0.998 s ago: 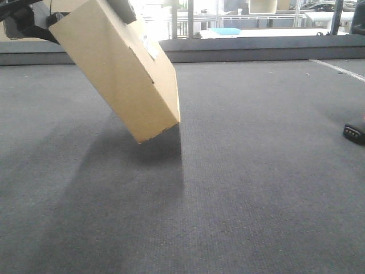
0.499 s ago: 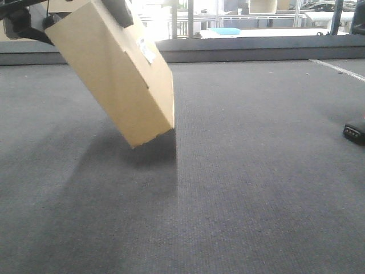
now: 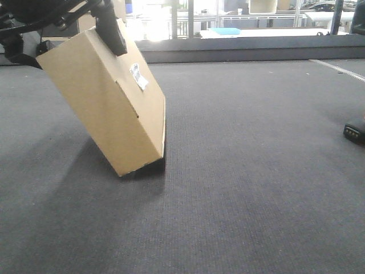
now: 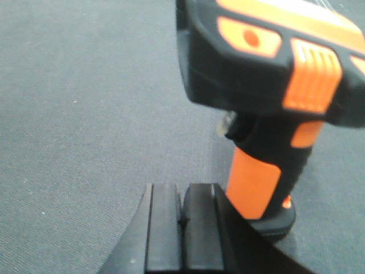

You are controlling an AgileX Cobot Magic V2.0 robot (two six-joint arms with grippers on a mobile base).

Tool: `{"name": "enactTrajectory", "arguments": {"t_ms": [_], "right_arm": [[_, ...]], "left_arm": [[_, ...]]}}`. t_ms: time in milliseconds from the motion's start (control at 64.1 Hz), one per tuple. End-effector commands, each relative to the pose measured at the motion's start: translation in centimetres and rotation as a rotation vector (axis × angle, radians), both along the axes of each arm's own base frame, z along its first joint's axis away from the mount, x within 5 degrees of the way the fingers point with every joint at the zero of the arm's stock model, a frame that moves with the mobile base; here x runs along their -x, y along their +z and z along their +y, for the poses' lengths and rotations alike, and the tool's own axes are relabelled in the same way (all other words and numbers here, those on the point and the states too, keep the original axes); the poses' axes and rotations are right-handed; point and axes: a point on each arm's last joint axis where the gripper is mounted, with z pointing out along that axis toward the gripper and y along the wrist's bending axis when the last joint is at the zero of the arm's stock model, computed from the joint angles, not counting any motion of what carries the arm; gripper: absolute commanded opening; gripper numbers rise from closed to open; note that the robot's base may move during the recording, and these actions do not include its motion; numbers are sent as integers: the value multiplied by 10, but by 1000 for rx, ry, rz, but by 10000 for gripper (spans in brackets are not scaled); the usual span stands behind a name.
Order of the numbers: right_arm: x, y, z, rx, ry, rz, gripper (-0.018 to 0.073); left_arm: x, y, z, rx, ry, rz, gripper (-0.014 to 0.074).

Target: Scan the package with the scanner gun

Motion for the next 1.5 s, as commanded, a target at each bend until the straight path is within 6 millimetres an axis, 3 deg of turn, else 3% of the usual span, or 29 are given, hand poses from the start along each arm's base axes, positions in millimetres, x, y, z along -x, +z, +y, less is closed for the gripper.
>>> {"name": "enactTrajectory", "arguments": {"t_ms": [0, 109, 359, 702, 858, 1029, 1216, 1481], "right_arm": [[0, -1, 0, 16, 9, 47, -169], [3, 2, -1, 91, 29, 127, -169], [6, 31, -4, 71, -18, 128, -169], [5, 39, -5, 80, -28, 158, -169], [7, 63, -6, 74, -37, 90, -169], [11, 75, -3, -38, -57, -8, -169], [11, 77, -6, -39, -69, -50, -169], [13, 70, -31, -15, -188, -151, -169]], "left_arm": [[0, 4, -3, 16, -15, -33, -111], [0, 4, -3, 16, -15, -33, -111], [0, 5, -3, 23, -19, -43, -111], [0, 5, -4, 26, -20, -47, -111], [0, 5, -4, 26, -20, -47, -111], [0, 5, -4, 26, -20, -47, -111], [-1, 5, -3, 12, -26, -56, -111], [-1, 5, -3, 12, -26, -56, -111]]}}
